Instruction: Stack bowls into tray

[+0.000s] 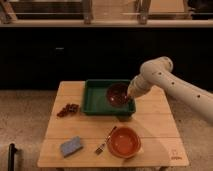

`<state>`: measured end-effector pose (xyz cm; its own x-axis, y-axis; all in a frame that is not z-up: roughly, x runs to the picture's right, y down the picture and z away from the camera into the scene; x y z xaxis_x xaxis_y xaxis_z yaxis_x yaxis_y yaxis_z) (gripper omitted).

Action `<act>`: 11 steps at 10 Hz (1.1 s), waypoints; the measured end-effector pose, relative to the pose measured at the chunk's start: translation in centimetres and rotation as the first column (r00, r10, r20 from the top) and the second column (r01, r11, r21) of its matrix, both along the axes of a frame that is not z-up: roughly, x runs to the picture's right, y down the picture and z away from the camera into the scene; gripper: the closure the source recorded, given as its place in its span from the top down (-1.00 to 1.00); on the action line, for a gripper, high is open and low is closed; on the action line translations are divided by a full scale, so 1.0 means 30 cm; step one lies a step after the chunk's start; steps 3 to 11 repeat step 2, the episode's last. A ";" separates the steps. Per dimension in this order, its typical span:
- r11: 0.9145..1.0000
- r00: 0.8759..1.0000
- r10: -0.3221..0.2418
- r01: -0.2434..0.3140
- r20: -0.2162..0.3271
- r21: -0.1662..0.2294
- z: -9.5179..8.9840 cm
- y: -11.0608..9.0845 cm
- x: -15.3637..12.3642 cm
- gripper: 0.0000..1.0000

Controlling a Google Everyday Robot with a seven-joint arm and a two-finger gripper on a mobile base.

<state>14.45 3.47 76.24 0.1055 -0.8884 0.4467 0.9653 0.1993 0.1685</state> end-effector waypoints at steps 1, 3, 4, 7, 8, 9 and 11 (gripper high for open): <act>1.000 1.000 -0.005 0.005 0.009 -0.006 -0.007 0.018 -0.013 -0.99; 1.000 1.000 -0.010 0.011 0.019 -0.012 -0.016 0.041 -0.029 -0.99; 1.000 1.000 -0.010 0.011 0.019 -0.012 -0.016 0.041 -0.029 -0.99; 1.000 1.000 -0.010 0.011 0.019 -0.012 -0.016 0.041 -0.029 -0.99; 1.000 1.000 -0.010 0.011 0.019 -0.012 -0.016 0.041 -0.029 -0.99; 1.000 1.000 -0.010 0.011 0.019 -0.012 -0.016 0.041 -0.029 -0.99; 1.000 1.000 -0.010 0.011 0.019 -0.012 -0.016 0.041 -0.029 -0.99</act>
